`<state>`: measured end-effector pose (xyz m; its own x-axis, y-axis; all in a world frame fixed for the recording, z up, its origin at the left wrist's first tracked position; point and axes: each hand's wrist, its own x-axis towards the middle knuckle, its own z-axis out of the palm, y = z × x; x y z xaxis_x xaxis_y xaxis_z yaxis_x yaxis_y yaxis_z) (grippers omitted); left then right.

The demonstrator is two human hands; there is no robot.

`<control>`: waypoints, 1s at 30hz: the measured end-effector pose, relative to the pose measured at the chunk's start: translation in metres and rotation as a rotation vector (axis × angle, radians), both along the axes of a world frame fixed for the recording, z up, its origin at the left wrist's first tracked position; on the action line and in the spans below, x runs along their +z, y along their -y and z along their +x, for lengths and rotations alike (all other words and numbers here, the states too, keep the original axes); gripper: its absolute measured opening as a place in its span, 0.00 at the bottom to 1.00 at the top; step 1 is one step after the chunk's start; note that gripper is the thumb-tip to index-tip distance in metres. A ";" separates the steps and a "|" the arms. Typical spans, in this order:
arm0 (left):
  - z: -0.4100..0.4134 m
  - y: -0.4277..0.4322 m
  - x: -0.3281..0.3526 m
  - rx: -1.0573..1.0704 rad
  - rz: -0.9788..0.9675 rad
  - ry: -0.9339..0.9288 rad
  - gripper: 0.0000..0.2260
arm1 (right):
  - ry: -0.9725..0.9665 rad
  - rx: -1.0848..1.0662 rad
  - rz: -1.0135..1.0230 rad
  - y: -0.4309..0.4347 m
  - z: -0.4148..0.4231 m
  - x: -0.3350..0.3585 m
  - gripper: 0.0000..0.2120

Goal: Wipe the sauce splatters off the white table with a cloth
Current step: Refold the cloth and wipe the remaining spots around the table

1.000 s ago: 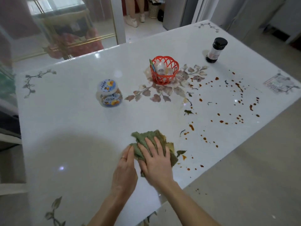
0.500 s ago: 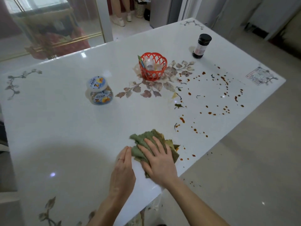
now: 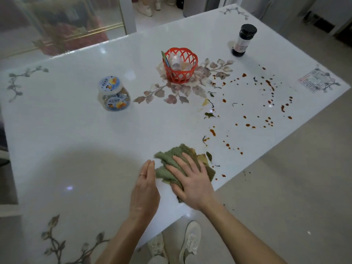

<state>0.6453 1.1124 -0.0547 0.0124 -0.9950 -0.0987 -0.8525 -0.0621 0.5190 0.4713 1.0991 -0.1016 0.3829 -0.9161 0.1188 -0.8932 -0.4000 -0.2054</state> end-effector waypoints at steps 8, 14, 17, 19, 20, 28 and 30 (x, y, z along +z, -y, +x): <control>-0.019 -0.011 0.002 0.071 0.007 0.012 0.29 | 0.024 -0.181 0.002 -0.010 0.009 0.004 0.26; -0.030 -0.010 0.003 0.112 -0.002 0.026 0.28 | 0.001 0.304 -0.139 0.001 -0.062 -0.007 0.24; -0.034 -0.015 0.006 0.162 -0.001 0.031 0.30 | -0.018 0.220 -0.111 0.027 -0.094 -0.004 0.25; -0.035 -0.019 0.007 0.169 -0.005 0.036 0.31 | -0.001 0.124 -0.089 0.031 -0.099 -0.001 0.24; -0.036 -0.020 0.007 0.171 -0.003 0.038 0.32 | 0.016 0.057 -0.085 0.028 -0.094 0.001 0.24; -0.055 -0.010 0.003 0.168 0.003 0.038 0.29 | -0.007 0.192 -0.118 0.009 -0.082 -0.001 0.23; -0.058 -0.004 0.003 0.165 0.002 0.049 0.29 | -0.078 0.322 -0.126 0.026 -0.108 -0.002 0.24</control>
<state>0.5876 1.1164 -0.0516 0.1808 -0.9788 -0.0963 -0.8547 -0.2048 0.4770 0.3633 1.0730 -0.1036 0.6622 -0.7268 0.1821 -0.7281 -0.6816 -0.0731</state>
